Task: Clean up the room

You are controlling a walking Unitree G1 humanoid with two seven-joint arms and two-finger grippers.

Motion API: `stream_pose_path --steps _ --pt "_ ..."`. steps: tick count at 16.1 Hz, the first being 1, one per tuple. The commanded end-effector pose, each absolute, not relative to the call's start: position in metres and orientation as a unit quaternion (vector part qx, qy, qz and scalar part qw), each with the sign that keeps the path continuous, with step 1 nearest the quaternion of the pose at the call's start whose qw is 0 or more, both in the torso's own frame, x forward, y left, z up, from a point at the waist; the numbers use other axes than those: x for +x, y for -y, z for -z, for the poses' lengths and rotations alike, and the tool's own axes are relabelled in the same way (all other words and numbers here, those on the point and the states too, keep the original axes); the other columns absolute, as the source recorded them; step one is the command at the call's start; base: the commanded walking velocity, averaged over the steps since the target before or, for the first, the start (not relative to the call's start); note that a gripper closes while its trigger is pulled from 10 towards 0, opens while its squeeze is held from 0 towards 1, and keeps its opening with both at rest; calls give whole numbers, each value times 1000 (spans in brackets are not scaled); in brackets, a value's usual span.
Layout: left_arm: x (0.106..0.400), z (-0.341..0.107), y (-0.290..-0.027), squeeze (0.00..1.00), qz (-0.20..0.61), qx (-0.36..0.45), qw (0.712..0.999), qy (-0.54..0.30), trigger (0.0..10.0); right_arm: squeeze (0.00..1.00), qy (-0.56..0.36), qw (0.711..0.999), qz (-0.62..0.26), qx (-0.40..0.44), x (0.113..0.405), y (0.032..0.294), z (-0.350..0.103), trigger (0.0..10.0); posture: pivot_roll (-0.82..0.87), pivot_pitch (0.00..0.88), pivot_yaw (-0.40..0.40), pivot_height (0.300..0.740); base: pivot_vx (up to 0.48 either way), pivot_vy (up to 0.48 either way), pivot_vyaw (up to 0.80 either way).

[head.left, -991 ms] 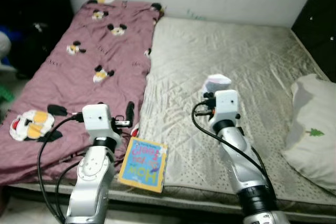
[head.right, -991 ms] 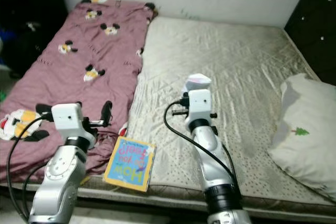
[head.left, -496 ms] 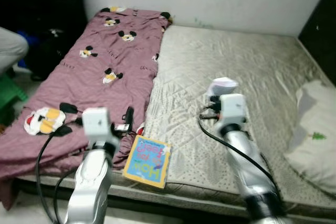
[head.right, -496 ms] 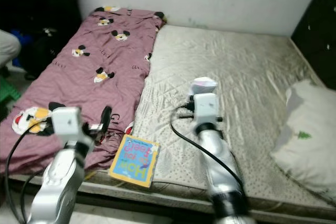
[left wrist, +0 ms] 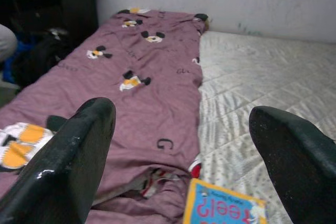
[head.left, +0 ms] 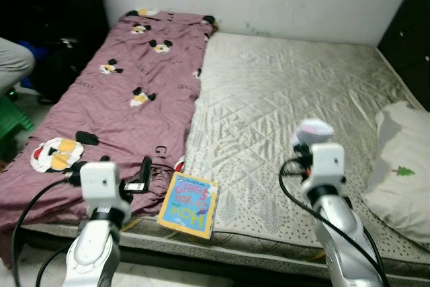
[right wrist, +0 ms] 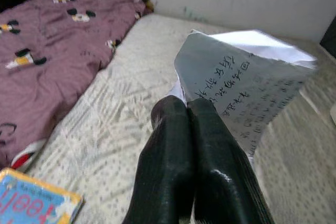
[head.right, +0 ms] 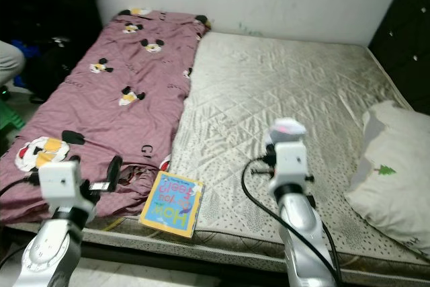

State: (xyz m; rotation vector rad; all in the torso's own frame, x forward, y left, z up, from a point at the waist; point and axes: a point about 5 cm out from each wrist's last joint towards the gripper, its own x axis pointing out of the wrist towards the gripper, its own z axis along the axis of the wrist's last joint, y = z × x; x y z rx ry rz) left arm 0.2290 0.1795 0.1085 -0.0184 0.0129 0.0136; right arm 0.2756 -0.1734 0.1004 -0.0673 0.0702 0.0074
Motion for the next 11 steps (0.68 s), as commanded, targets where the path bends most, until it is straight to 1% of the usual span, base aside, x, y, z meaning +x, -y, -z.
stream_pose_path --steps 1,3,4,6,8,11 --pt "230 -120 -179 0 -4 1 1000 14 10000 0 -27 999 4 -33 275 177 -107 10000 71 25 -14 740 0 0 0" --pt "232 -125 -184 0 -16 4 1000 19 10000 0 -24 999 13 -27 275 175 -109 10000 87 24 8 740 0 0 0" --pt "230 -128 -184 0 -14 9 1000 22 10000 0 -20 999 12 -23 273 172 -113 10000 67 30 5 740 0 0 0" --pt "228 -118 -179 0 -1 3 1000 11 10000 0 -30 999 -3 -33 272 170 -111 10000 56 23 0 740 0 0 0" --pt "233 -119 -171 0 13 -3 1000 16 10000 0 -30 999 -9 -39 275 170 -112 10000 41 0 -2 740 0 0 -678" --pt "238 -120 -164 0 22 -9 1000 20 10000 0 -27 999 1 -33 281 168 -114 10000 39 0 0 740 80 0 -742"
